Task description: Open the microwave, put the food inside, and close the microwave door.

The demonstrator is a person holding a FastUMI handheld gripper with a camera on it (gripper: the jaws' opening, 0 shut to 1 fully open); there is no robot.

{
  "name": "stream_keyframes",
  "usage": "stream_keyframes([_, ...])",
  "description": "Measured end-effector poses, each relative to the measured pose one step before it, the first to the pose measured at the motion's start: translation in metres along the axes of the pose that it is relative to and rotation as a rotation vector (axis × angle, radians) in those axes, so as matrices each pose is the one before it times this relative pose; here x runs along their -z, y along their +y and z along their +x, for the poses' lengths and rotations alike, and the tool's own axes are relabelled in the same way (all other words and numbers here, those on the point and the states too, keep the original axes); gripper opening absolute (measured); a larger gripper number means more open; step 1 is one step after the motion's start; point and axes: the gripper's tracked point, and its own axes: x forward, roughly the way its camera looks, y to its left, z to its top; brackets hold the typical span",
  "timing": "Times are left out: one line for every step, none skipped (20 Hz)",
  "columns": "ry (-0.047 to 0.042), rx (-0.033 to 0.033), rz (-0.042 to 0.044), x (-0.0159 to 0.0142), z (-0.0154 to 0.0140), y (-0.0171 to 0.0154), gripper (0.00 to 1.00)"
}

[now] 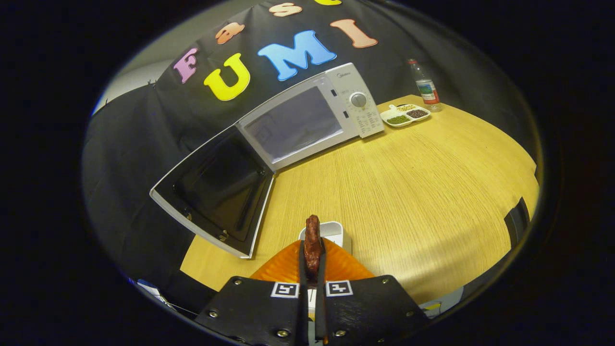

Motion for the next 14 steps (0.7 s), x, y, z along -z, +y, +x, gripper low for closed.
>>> stream_keyframes([-0.01016,0.00553,-0.00561,-0.00614,-0.00446,0.0031,0.06])
stream_keyframes([-0.00011,-0.00214,-0.01275,-0.00279,0.0019,0.00043,0.06])
stream_keyframes([-0.00176,-0.00207,-0.01044,-0.00485,0.0003,0.00135,0.06])
stream_keyframes([-0.00444,-0.00172,-0.00739,-0.00758,-0.00053,0.00218,0.06])
stream_keyframes([-0.00848,-0.00624,-0.00684,-0.00827,-0.00022,0.00283,0.06])
stream_keyframes([-0.01198,-0.00698,-0.00329,-0.01009,0.00069,0.00248,0.06])
stream_keyframes([-0.01067,-0.00824,-0.00262,-0.01004,0.00105,0.00424,0.06])
stream_keyframes([-0.01024,-0.00829,-0.00528,-0.00997,0.00287,0.00364,0.06])
stream_keyframes([-0.00879,-0.00582,-0.00949,-0.00768,0.00266,0.00262,0.06])
stream_keyframes([-0.01053,-0.00471,-0.01085,-0.0093,0.0035,0.00308,0.06])
stream_keyframes([-0.00992,-0.00449,-0.00703,-0.00925,0.00467,0.00262,0.06])
stream_keyframes([-0.01008,-0.00872,-0.002,-0.00907,0.00548,0.00354,0.06])
stream_keyframes([-0.00913,-0.00673,0.00429,-0.00785,0.00647,0.00223,0.06])
stream_keyframes([-0.00642,-0.00592,0.00419,-0.00737,0.00801,0.00205,0.06])
